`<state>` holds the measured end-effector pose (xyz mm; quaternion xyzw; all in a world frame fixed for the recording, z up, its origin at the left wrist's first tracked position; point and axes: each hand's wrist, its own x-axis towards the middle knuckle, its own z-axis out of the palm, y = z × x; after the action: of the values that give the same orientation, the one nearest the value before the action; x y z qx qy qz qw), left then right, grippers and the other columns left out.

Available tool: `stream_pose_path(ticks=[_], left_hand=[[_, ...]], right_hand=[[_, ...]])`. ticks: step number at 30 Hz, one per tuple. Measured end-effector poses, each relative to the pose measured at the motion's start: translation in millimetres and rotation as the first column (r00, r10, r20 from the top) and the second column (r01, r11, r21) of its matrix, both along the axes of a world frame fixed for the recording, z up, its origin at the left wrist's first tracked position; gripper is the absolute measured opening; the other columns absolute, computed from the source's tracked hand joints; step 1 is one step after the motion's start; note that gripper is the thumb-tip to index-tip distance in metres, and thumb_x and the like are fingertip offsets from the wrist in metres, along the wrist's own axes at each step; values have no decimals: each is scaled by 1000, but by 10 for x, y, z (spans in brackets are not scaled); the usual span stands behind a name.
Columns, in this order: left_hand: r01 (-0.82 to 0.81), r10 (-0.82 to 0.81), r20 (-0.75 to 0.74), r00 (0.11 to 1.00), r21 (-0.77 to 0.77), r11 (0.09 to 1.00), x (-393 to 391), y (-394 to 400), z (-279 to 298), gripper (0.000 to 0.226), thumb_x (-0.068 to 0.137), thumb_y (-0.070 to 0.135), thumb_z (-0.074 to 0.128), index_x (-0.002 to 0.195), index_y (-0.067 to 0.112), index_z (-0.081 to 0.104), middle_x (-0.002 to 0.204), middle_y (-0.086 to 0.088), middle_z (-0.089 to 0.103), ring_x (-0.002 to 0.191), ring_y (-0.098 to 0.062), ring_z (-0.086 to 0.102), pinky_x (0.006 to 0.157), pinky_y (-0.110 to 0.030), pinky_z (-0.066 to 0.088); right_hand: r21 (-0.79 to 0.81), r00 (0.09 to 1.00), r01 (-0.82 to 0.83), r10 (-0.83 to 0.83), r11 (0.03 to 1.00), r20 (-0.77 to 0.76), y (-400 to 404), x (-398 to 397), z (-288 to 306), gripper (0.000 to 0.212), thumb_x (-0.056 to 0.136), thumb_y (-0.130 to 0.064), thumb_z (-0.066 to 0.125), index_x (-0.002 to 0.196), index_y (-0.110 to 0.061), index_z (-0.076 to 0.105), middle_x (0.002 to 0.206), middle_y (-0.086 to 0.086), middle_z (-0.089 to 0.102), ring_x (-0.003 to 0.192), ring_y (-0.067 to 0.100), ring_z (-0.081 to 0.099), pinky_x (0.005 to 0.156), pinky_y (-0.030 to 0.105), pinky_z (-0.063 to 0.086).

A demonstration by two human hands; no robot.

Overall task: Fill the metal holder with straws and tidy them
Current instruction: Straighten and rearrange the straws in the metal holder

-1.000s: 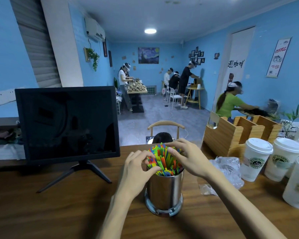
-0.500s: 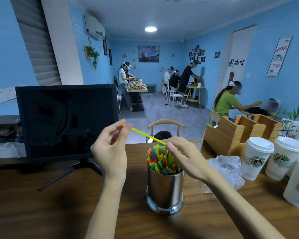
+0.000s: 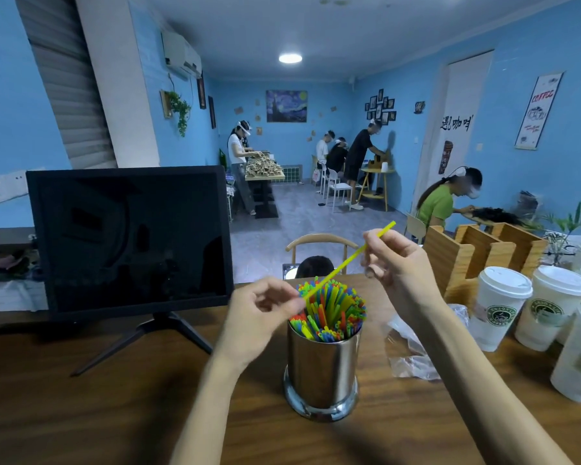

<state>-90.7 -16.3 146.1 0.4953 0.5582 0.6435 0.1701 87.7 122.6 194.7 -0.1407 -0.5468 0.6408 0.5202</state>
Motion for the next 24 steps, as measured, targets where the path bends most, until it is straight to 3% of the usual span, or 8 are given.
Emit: stream_pose_path(ticks=[3, 5, 9, 13, 17, 21, 24], left_hand=[[-66, 44, -174, 984, -119, 991, 35, 26, -84, 19, 74, 19, 90, 74, 26, 72, 59, 12, 60, 55, -5, 42, 56, -15, 36], [-128, 76, -280, 957, -175, 976, 19, 12, -90, 23, 70, 27, 92, 71, 26, 70, 53, 14, 55, 48, -5, 36, 51, -12, 30], [-152, 23, -395, 918, -299, 942, -16, -12, -103, 24, 66, 39, 92, 75, 30, 72, 63, 13, 69, 48, 3, 45, 52, -11, 30], [-215, 50, -436, 899, -337, 917, 14, 38, -135, 21, 68, 46, 89, 75, 34, 73, 64, 20, 70, 58, 6, 52, 60, -18, 41], [-258, 77, -476, 876, -329, 908, 8, 38, -139, 23, 67, 52, 87, 80, 37, 75, 66, 25, 70, 71, 7, 65, 74, -26, 54], [-284, 110, -483, 869, -304, 909, 59, 53, -147, 27, 66, 54, 87, 82, 37, 74, 66, 24, 70, 71, 6, 64, 68, -22, 52], [-288, 119, -477, 871, -298, 910, 96, 91, -185, 19, 70, 47, 85, 79, 37, 72, 65, 23, 69, 67, 3, 63, 66, -22, 48]], right_hand=[[84, 996, 82, -84, 993, 21, 51, -32, -1, 16, 92, -20, 67, 102, -10, 74, 91, 1, 75, 87, 18, 70, 73, 23, 57], [161, 988, 141, -149, 977, 35, 82, -31, -5, 17, 100, -16, 60, 111, -13, 73, 89, 0, 76, 86, 19, 72, 74, 24, 57], [315, 958, 226, -269, 922, 100, 97, -50, -36, 20, 102, -12, 58, 117, -18, 70, 82, -2, 75, 78, 15, 71, 72, 28, 58], [412, 939, 253, -325, 876, 116, 59, -108, -88, 22, 102, -14, 58, 119, -19, 70, 87, 3, 77, 85, 20, 73, 77, 37, 61], [433, 935, 311, -354, 846, 19, 8, -123, -60, 23, 102, -12, 57, 121, -19, 68, 85, -2, 76, 81, 18, 73, 76, 31, 61], [434, 919, 376, -391, 819, -57, 31, -85, -15, 23, 103, -12, 56, 119, -24, 67, 81, -7, 75, 79, 11, 72, 74, 25, 60], [499, 910, 338, -412, 798, 42, 82, -73, -61, 24, 102, -12, 58, 122, -20, 68, 83, -5, 75, 79, 10, 71, 73, 25, 58]])
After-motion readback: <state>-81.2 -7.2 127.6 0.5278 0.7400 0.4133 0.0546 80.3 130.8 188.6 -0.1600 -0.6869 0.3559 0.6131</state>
